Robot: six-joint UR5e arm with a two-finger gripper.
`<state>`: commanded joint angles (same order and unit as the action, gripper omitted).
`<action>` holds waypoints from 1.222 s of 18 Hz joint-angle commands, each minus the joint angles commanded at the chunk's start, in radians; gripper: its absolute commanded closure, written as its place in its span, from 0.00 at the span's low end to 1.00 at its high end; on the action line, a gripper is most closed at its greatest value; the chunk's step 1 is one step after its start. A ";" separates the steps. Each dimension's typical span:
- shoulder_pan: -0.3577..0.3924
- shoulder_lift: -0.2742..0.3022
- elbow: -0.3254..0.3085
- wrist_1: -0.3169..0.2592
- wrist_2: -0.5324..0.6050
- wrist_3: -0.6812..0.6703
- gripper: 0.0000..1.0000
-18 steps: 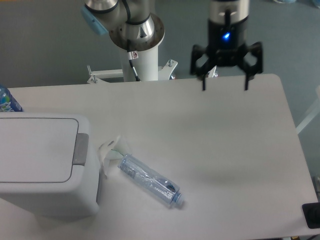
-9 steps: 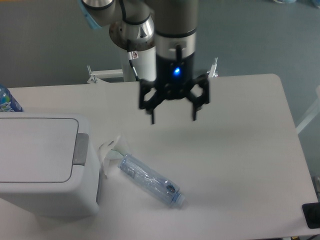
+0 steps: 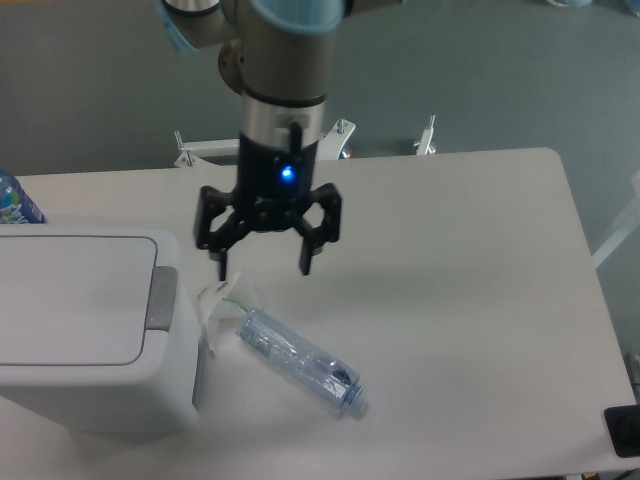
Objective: Open the trash can
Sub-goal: 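Move the open gripper over the trash can lid and lower it, then press the gripper fingers against the lid edge of the trash can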
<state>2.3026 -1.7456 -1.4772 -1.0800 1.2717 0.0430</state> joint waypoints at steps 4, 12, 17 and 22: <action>-0.028 -0.014 0.000 0.023 0.000 -0.008 0.00; -0.035 -0.028 -0.002 0.025 0.003 -0.002 0.00; -0.035 -0.029 -0.005 0.025 0.003 -0.003 0.00; -0.037 -0.029 -0.008 0.025 0.003 -0.005 0.00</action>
<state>2.2657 -1.7748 -1.4849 -1.0554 1.2747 0.0384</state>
